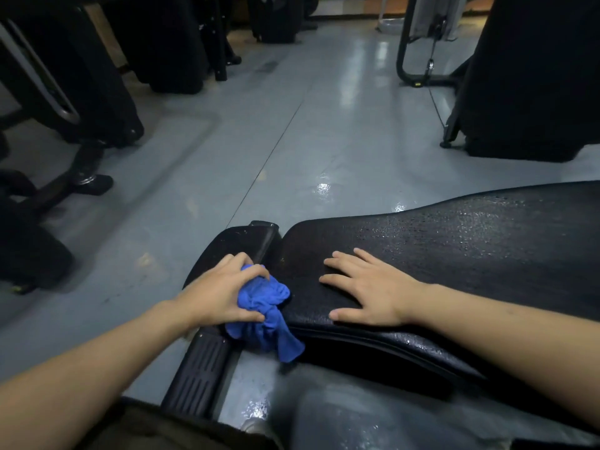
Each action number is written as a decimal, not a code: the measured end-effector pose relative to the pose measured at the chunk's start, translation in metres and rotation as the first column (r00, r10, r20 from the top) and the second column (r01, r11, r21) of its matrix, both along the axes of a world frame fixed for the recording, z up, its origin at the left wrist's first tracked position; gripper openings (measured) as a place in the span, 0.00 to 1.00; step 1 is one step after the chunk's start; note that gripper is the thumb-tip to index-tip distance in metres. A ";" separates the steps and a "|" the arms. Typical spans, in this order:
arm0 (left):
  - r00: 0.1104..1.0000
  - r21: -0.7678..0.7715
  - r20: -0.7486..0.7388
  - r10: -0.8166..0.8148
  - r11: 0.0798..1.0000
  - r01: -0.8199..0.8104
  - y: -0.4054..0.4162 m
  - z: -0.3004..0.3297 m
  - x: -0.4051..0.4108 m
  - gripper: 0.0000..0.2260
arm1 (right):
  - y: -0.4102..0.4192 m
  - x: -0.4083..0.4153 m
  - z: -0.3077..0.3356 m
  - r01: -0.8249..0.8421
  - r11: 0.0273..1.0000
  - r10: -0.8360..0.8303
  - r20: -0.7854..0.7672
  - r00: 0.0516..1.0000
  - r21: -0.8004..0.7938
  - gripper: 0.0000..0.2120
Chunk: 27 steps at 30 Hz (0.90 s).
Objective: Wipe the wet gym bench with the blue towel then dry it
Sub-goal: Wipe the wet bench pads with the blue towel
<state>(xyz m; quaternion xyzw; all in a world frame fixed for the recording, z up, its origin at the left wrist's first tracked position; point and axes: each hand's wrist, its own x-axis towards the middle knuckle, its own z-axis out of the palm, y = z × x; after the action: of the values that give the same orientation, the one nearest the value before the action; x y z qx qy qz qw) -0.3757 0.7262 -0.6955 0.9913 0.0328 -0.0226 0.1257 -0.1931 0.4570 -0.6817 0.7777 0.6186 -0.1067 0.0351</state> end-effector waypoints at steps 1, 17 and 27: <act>1.000 0.023 0.003 0.010 1.000 -0.010 0.008 0.000 -0.004 0.29 | 0.001 -0.004 -0.003 0.000 1.000 0.000 -0.011 1.000 0.002 0.43; 0.862 -0.208 0.042 0.505 0.848 -0.486 0.010 -0.072 -0.009 0.40 | 0.007 -0.010 -0.017 0.035 0.998 -0.035 -0.012 0.999 0.049 0.37; 0.853 -0.356 0.044 0.520 0.806 -0.473 0.024 -0.078 0.020 0.37 | 0.037 0.005 -0.023 0.064 0.998 -0.065 -0.038 0.997 -0.023 0.40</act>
<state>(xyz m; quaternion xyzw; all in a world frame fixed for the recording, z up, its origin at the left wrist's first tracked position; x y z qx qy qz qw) -0.3554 0.7505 -0.7735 0.9113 0.2780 0.0749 0.2942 -0.1880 0.4943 -0.7047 0.7945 0.5927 -0.1295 0.0281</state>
